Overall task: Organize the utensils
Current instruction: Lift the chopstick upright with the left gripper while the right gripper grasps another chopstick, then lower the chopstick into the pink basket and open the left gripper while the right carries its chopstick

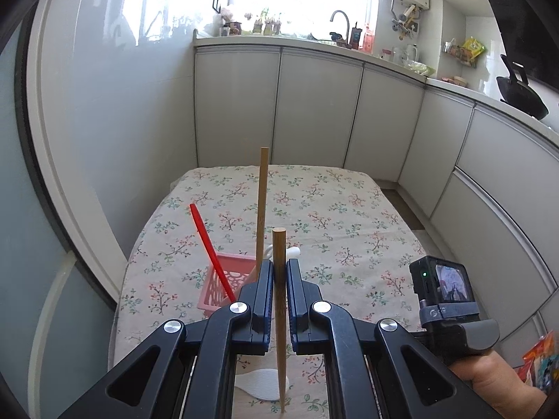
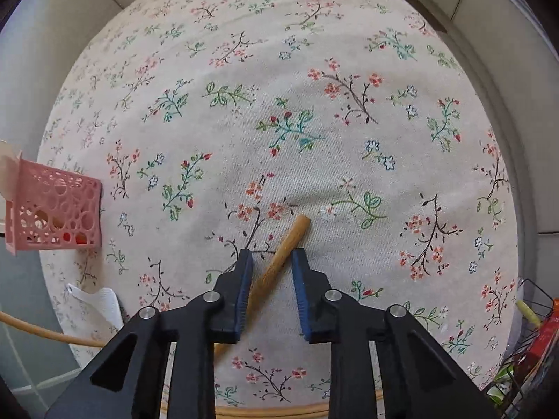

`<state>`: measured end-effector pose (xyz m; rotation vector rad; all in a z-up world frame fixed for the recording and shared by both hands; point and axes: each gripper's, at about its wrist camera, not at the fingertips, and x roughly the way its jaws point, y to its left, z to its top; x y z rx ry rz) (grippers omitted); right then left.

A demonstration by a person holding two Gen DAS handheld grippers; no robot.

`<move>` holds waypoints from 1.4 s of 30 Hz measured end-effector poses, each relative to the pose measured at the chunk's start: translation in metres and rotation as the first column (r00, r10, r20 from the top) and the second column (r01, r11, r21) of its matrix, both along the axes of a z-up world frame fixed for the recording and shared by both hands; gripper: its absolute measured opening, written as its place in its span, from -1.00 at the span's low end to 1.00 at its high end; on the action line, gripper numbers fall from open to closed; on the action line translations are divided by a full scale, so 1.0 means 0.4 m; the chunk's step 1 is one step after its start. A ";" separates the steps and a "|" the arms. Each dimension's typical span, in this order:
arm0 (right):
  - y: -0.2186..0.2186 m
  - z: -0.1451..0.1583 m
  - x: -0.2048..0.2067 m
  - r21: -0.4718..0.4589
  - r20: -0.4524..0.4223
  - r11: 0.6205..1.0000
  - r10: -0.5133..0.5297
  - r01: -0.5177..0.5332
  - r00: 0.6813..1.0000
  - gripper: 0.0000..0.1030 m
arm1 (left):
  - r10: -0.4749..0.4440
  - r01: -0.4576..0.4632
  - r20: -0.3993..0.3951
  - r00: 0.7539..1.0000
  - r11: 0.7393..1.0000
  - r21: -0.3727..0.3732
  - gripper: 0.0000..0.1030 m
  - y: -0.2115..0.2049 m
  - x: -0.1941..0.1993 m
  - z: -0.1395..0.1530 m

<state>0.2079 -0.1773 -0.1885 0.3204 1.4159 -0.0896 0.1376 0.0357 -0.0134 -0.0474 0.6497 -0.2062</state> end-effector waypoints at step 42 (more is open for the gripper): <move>-0.104 0.454 -0.161 0.315 0.594 0.943 -0.108 -0.107 0.797 -0.86 | 0.257 -0.233 0.344 0.903 0.966 -0.110 -0.86 0.129 -0.007 0.135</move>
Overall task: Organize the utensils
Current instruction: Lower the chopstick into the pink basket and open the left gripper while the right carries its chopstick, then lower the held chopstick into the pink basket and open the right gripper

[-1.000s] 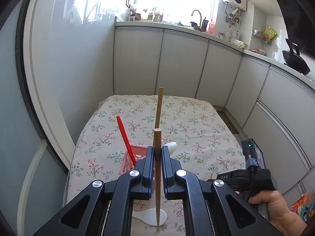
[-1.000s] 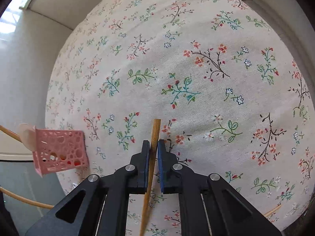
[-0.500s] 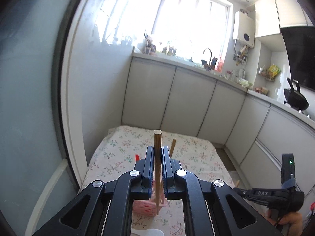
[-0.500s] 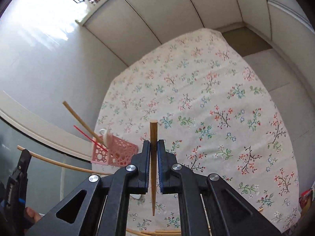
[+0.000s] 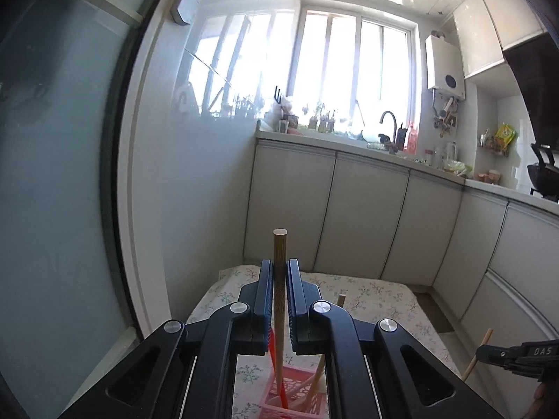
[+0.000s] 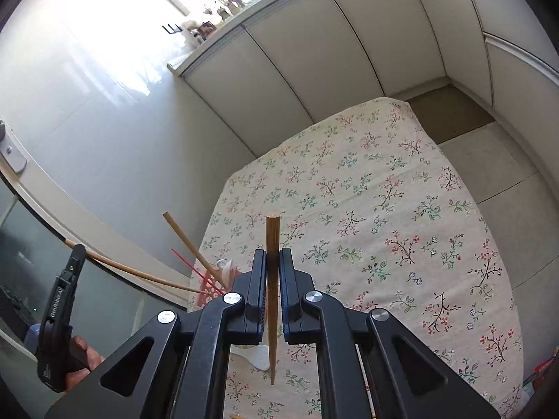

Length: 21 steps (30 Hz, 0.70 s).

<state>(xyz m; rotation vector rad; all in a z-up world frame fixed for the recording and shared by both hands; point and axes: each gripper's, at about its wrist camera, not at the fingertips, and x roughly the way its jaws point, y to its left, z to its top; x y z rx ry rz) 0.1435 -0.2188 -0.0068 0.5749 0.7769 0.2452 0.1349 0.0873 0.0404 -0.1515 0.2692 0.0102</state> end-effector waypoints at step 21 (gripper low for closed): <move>0.013 0.010 -0.006 -0.037 0.061 0.999 0.021 -0.019 0.998 -0.86 | -0.040 0.030 -0.234 0.971 0.998 -0.047 -0.05 -0.010 0.109 -0.117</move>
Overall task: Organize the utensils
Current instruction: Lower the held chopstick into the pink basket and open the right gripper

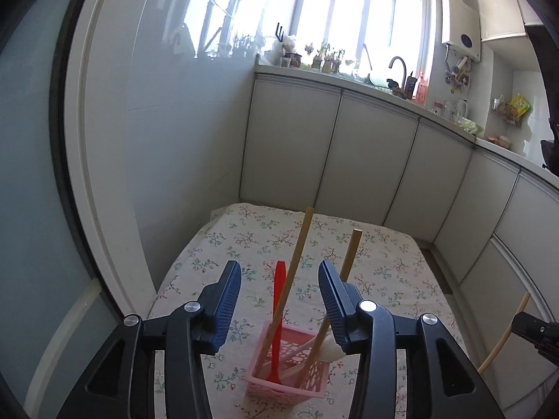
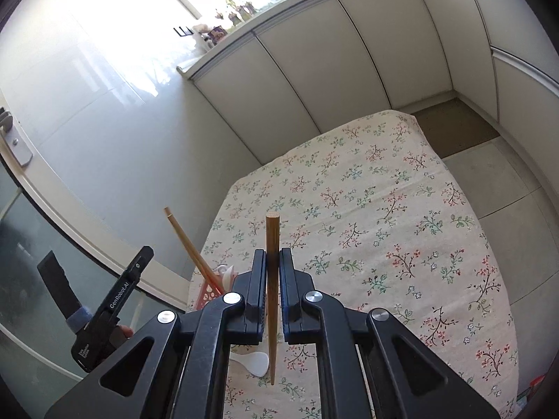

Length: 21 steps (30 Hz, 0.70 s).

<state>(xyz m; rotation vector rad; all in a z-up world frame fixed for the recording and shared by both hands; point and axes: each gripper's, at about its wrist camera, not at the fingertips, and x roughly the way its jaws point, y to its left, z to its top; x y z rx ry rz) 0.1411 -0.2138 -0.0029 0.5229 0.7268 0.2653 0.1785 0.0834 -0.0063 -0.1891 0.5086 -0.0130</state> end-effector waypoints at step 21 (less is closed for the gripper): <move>0.189 0.169 -0.025 -0.054 0.330 0.997 -0.037 0.059 0.943 -0.86 | 0.026 -0.024 -0.425 0.905 1.000 0.011 0.63 0.104 -0.048 -0.147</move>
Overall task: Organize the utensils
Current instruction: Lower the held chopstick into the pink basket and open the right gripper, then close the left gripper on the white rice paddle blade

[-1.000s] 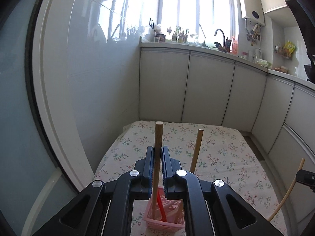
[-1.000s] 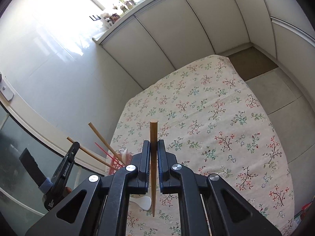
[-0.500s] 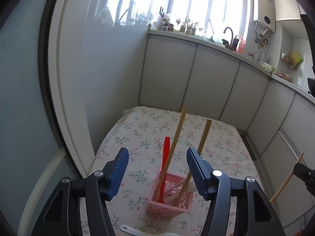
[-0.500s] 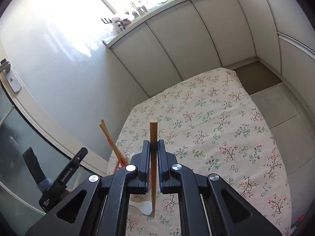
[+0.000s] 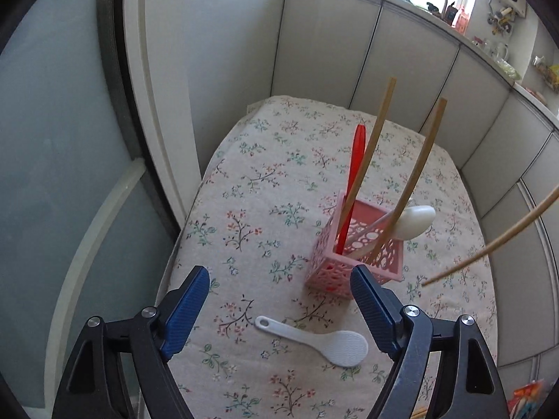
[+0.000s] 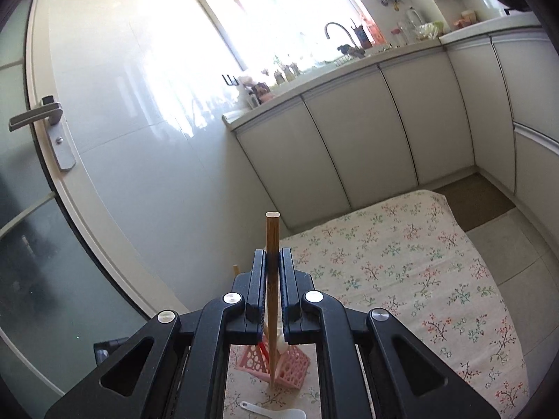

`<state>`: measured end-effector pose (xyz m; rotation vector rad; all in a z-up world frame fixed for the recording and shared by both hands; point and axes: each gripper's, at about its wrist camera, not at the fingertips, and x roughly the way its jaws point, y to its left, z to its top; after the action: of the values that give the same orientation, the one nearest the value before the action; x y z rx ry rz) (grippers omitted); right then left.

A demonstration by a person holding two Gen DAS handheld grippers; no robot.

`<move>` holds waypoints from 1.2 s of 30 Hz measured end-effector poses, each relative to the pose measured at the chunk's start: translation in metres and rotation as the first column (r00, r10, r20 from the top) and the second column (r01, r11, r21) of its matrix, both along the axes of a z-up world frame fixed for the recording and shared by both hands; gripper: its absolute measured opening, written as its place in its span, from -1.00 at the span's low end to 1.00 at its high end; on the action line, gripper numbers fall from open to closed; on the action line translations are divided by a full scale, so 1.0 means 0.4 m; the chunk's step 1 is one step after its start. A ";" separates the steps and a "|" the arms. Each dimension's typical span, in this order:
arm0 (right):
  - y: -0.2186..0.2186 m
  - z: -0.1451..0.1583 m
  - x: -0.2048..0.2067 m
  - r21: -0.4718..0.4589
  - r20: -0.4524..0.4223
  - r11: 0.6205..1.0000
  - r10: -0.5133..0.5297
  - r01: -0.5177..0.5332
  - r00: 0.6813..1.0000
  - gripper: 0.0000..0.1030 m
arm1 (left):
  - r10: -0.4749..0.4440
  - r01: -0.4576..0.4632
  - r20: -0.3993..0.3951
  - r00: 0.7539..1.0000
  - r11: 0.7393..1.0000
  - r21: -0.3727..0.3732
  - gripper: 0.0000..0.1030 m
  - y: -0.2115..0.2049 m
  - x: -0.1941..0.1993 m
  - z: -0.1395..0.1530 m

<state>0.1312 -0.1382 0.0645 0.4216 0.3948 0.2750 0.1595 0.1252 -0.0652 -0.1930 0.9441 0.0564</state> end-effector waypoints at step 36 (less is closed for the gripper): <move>0.011 -0.236 0.087 -0.132 -0.476 0.978 0.077 -0.158 0.876 0.13 | -0.089 0.083 -0.197 0.976 0.996 -0.038 0.64 -0.040 0.017 -0.104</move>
<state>0.1659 -0.1337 -0.0298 0.2944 0.9179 0.2548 0.1664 0.1092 -0.1068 -0.1755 1.1526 -0.0189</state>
